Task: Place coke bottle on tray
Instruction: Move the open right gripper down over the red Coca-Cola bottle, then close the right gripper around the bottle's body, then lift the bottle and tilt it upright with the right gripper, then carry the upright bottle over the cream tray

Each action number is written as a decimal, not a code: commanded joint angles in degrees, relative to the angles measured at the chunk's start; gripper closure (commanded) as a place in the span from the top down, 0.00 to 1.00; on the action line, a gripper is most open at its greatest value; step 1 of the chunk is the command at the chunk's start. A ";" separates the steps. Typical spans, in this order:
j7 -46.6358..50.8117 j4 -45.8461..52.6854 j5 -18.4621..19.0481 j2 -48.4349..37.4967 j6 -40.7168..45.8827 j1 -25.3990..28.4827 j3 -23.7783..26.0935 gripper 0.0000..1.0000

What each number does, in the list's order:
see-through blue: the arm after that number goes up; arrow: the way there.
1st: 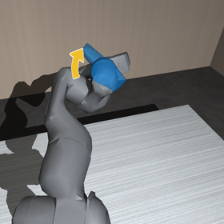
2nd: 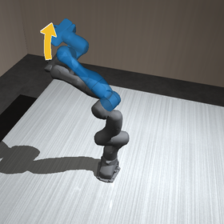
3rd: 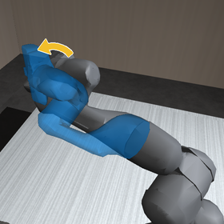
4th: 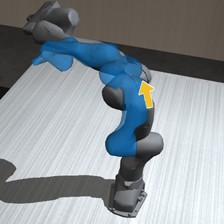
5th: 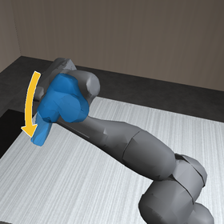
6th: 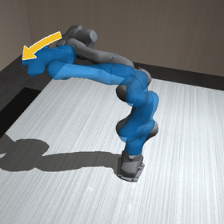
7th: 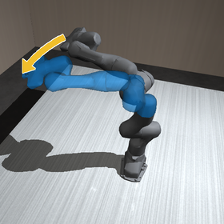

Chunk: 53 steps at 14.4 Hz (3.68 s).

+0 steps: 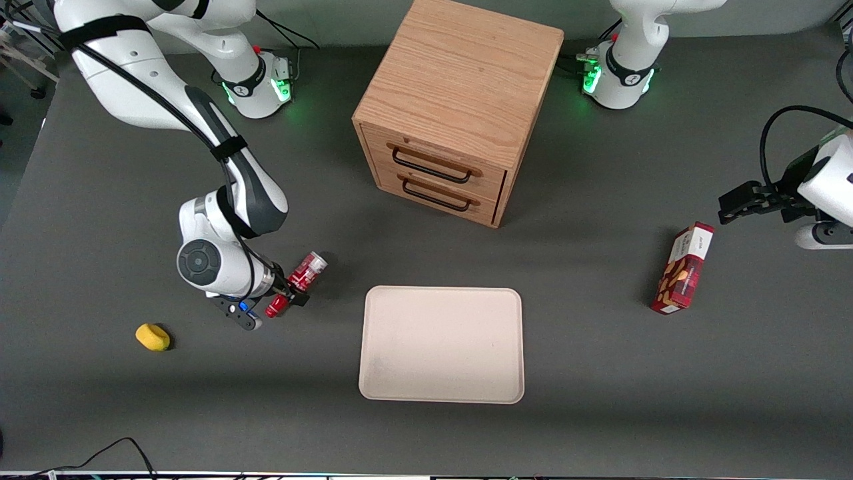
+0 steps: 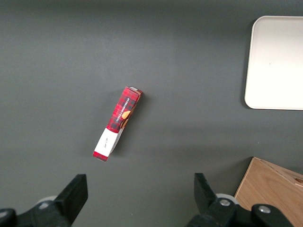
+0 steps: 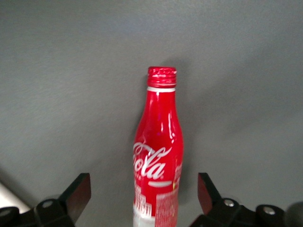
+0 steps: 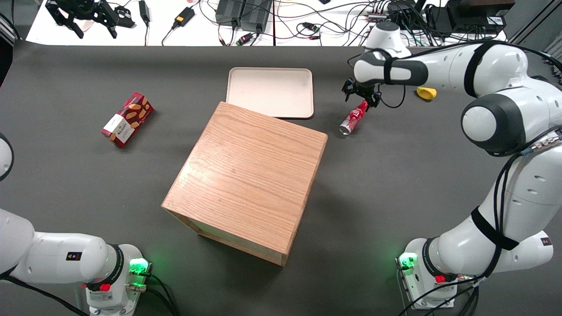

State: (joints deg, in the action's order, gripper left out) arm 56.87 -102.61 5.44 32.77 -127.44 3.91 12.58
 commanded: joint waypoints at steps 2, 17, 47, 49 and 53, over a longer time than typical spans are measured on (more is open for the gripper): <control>5.44 -1.10 3.97 2.03 -3.60 0.13 0.43 1.00; 5.27 -5.76 4.14 1.69 -7.83 0.13 0.43 0.00; -21.10 41.08 -0.09 10.01 23.67 2.59 14.84 0.00; -21.01 40.56 3.24 13.62 19.79 4.25 14.85 0.00; -21.36 40.56 6.51 19.96 13.19 5.32 14.76 0.00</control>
State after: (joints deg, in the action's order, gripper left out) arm 36.54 -65.18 10.02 49.84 -112.83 8.46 26.80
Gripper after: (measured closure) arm 0.449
